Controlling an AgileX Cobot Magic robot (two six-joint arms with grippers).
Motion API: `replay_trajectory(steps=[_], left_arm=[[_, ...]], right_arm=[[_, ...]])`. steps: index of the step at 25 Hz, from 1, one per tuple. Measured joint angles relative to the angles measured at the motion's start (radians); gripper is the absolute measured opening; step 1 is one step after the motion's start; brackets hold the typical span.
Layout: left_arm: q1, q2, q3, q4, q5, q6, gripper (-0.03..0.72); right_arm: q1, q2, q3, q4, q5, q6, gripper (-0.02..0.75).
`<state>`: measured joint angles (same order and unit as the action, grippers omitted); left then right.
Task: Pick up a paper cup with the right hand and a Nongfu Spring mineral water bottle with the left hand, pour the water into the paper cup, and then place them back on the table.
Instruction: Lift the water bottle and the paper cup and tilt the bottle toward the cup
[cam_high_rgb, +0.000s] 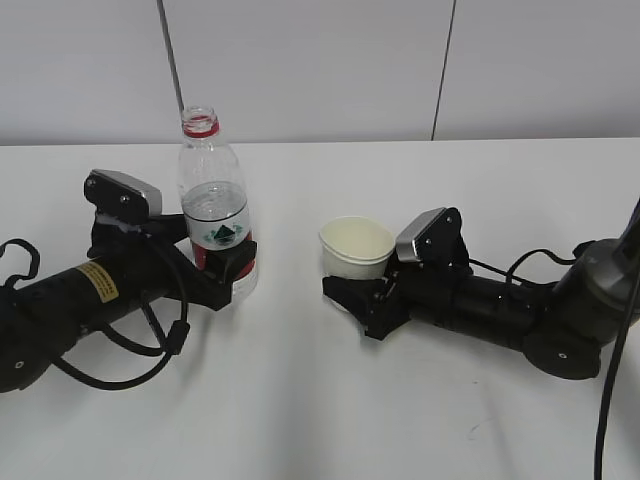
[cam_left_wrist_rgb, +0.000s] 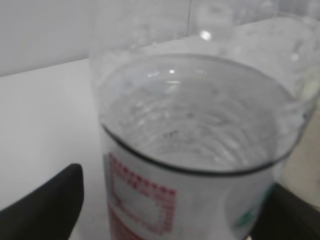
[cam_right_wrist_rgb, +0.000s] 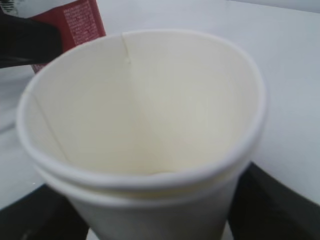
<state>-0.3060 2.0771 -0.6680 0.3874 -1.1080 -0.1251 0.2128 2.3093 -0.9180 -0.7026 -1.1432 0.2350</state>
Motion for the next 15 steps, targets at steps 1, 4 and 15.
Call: replay_trajectory(steps=[1,4,15], left_arm=[[0.0,0.001,-0.001,-0.001,0.0,0.0,0.58],[0.0,0.001,-0.002,-0.005,0.0,0.0,0.544],[0.0,0.001,-0.002,-0.02,0.003,0.0,0.411]], right_arm=[[0.0,0.0,0.0,0.0,0.0,0.0,0.534],[0.0,0.0,0.0,-0.002,0.0,0.0,0.505],[0.0,-0.062,0.0,-0.052,0.001,0.0,0.492]])
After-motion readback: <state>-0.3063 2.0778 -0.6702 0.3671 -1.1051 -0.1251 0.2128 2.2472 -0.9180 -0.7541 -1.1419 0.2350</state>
